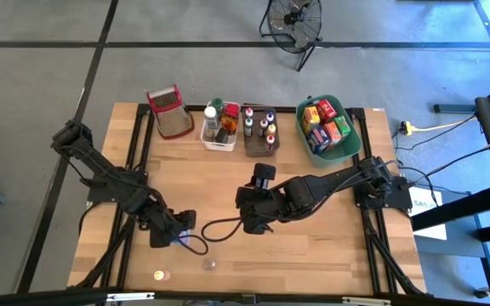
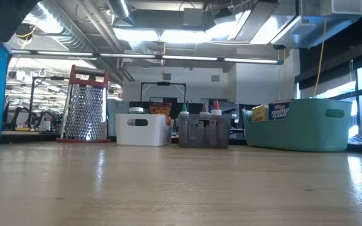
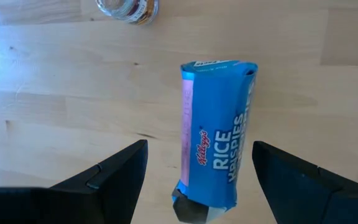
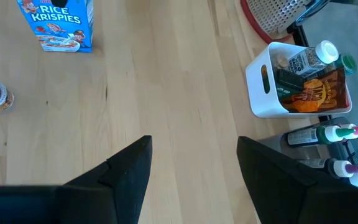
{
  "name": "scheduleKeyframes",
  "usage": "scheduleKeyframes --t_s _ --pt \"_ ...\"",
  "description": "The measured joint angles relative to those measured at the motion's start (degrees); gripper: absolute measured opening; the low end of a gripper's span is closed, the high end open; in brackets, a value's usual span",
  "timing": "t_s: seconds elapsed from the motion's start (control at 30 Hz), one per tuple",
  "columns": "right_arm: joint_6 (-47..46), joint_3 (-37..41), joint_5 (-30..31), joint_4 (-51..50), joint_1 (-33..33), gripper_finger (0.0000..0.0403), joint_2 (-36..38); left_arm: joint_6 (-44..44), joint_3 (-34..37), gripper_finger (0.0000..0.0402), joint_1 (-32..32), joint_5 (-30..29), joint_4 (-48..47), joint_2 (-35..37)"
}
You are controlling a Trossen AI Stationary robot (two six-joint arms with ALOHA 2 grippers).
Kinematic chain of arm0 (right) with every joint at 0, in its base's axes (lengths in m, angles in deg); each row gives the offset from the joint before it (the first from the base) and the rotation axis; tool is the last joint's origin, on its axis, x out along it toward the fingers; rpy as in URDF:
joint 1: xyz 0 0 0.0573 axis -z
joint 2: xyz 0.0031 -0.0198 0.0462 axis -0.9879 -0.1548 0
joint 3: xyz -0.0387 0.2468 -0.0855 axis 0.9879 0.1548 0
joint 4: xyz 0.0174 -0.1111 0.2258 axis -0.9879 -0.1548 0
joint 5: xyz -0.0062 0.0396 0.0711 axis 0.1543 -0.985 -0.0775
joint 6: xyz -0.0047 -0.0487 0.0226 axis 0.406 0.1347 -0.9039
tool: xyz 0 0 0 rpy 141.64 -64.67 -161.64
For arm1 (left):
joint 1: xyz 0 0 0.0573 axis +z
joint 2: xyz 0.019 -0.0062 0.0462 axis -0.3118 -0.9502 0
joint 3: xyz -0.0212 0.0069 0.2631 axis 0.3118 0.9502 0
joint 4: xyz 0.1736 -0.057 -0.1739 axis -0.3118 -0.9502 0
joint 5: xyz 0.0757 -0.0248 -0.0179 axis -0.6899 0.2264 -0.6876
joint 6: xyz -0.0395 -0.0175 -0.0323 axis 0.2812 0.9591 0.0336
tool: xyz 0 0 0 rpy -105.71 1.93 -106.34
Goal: Pick & Place Kitchen Items
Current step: Put the light blue cereal box into the green bin
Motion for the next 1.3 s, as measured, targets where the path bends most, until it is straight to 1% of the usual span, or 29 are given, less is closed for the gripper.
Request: scheduleKeyframes --t_s 0.37,0.5,0.8,1.3 --pt "0.01 0.0 0.0 0.01 0.0 0.0238 0.0 0.33 0.0 0.028 0.2 0.61 -0.09 0.0" --pt "0.03 0.0 0.02 0.01 0.0 0.0238 0.0 0.32 0.0 0.0265 0.2 1.5 -0.22 -0.38" --pt "0.03 0.0 0.02 0.01 0.0 0.0238 0.0 0.06 0.0 0.0226 0.21 1.03 -0.3 -3.21" --pt "0.05 0.0 0.04 0.01 0.0 0.0238 0.0 -0.06 0.0 0.0177 0.22 1.53 -0.3 -3.23"
